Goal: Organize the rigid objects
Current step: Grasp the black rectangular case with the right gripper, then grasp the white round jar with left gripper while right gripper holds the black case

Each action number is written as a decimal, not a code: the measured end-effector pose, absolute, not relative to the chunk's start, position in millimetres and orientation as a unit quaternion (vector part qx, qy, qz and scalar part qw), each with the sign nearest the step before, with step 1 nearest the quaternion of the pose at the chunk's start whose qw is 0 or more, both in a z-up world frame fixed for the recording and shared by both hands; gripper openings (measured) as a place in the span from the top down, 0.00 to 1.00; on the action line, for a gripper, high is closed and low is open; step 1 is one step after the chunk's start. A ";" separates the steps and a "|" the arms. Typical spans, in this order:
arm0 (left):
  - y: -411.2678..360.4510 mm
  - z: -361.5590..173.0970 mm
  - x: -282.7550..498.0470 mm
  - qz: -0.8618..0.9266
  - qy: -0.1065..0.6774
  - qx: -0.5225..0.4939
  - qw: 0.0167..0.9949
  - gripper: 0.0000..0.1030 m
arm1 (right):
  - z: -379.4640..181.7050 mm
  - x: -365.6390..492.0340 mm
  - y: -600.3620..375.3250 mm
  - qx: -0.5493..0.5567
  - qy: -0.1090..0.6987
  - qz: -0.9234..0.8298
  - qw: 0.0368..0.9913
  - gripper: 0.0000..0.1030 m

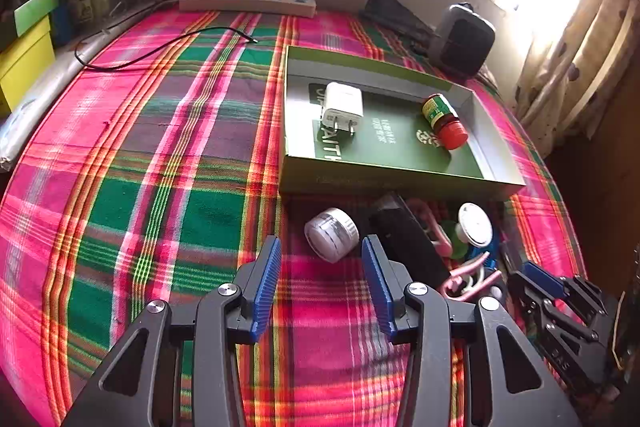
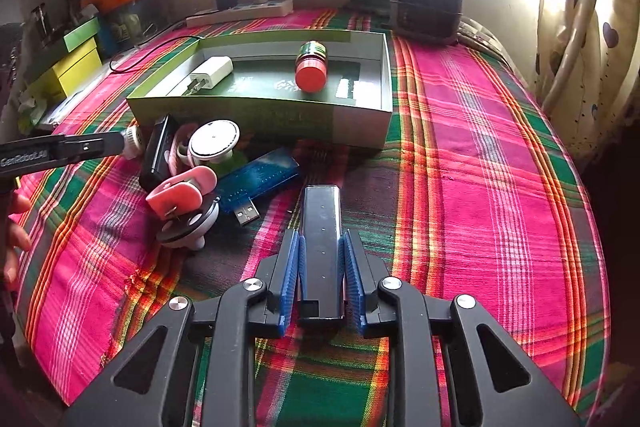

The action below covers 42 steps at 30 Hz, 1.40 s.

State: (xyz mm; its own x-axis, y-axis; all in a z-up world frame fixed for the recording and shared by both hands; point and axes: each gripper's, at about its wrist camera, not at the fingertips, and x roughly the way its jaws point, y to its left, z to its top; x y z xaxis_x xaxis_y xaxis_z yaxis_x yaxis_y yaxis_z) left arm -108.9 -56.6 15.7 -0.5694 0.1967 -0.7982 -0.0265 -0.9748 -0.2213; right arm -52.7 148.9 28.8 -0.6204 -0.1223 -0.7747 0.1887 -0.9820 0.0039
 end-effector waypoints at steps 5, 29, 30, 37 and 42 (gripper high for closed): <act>-52.7 10.6 -116.8 0.879 -0.090 -0.465 0.059 0.60 | 28.5 -53.6 148.9 0.428 0.039 -0.898 0.089 0.77; -53.1 7.4 -124.8 0.883 -0.084 -0.459 0.057 0.71 | 28.4 -53.8 149.1 0.428 0.039 -0.898 0.089 0.77; -53.4 7.6 -124.8 0.883 -0.084 -0.459 0.057 0.71 | 28.3 -53.9 149.2 0.428 0.038 -0.898 0.089 0.77; -53.8 7.7 -124.8 0.883 -0.082 -0.459 0.057 0.71 | 28.4 -53.7 149.2 0.428 0.039 -0.898 0.089 0.77; -54.2 7.5 -124.7 0.883 -0.082 -0.458 0.057 0.71 | 28.6 -53.8 149.1 0.428 0.039 -0.898 0.089 0.77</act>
State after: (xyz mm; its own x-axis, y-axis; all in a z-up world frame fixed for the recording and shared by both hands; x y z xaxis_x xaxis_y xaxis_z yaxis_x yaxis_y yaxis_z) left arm -124.7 -54.2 7.5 -0.5733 0.1764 -0.8001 -0.0256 -0.9799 -0.1976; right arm -53.8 149.1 28.6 -0.6170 -0.1275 -0.7766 0.1937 -0.9810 0.0071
